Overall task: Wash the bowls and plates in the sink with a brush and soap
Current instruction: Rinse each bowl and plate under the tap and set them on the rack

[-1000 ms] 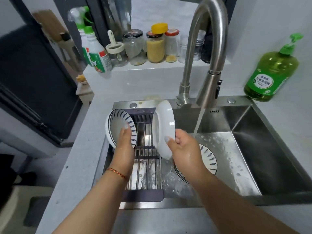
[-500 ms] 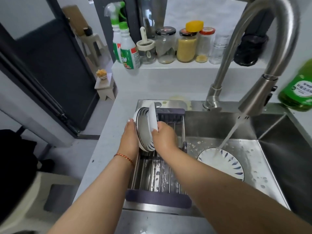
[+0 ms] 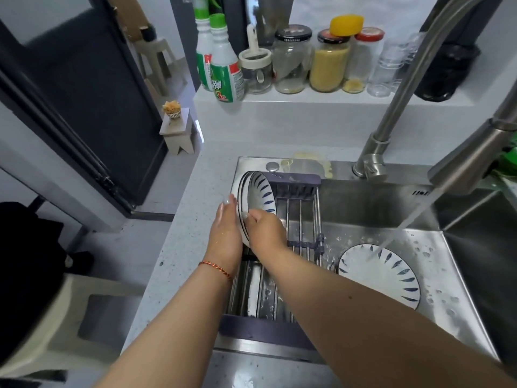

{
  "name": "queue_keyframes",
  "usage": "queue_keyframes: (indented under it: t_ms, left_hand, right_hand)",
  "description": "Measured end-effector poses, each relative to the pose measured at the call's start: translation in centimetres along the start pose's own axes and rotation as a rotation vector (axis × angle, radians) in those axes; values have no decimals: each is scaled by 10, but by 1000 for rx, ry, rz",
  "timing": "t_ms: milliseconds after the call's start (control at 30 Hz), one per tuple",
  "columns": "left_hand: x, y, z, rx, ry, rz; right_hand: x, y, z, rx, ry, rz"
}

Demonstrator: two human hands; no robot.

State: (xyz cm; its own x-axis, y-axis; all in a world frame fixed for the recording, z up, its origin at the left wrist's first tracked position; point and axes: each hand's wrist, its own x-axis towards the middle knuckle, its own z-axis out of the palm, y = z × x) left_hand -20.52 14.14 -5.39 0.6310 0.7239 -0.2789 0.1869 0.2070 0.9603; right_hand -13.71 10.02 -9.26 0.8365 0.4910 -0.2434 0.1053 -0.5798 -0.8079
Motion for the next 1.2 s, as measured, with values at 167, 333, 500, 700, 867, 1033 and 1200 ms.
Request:
queue_keyframes:
  t_ms: [167,333,500,700,867,1033,1200]
  left_hand:
    - [-3,1,0,-21,5,30]
    - [-14,0,11,-24,229,149]
    - [-47,-19,61,123,82,374]
    - [-78,-69,118,336,-316,283]
    - [-102,-108,137,559,-445,211]
    - [-106,-120,137,805,-451,332]
    - [-106,-121,139,875,-423,396]
  right_hand:
    - [0,7,-5,204,-89,20]
    - [-11,24,-37,315,-92,-2]
    - [-50,95,-103,110,-21,-9]
    - [-55,203,-181,-350,91,487]
    - [-59,263,-210,-338,-64,772]
    - [-51,280,-199,-221,-63,760]
    - [-38,289,-199,-236,-65,750]
